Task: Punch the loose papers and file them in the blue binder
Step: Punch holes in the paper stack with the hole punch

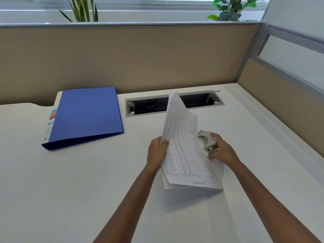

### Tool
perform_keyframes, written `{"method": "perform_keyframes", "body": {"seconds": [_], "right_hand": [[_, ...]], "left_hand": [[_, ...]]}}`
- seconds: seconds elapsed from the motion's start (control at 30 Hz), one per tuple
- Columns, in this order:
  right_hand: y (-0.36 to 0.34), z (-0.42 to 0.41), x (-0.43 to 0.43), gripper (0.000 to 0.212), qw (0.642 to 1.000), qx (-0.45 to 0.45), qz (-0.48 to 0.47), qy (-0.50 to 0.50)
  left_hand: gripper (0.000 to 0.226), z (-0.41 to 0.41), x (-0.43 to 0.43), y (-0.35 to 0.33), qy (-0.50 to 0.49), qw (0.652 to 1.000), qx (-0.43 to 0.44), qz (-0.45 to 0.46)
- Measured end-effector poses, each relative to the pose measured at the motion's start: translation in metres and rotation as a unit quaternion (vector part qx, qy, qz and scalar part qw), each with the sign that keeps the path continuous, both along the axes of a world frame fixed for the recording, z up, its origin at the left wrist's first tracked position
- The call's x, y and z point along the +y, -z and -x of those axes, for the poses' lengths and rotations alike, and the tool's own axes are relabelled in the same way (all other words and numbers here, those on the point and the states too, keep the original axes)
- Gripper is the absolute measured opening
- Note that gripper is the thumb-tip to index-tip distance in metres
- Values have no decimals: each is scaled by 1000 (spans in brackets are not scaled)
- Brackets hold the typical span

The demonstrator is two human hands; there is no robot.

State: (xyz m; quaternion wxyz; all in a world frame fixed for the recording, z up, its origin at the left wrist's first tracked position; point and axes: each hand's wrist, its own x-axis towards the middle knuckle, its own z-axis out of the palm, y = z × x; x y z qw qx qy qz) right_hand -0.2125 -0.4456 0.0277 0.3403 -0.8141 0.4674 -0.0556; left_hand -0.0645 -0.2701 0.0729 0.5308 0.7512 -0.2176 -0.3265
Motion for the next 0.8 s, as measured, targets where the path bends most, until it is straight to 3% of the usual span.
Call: {"method": "perform_keyframes", "body": {"seconds": [0.67, 0.8], "right_hand": [[2, 3, -1, 74, 999, -42, -2, 9], [-1, 0, -2, 53, 997, -68, -11, 25]], "left_hand": [[33, 14, 1, 26, -68, 986, 148, 38], [32, 11, 2, 30, -70, 983, 165, 43]]}}
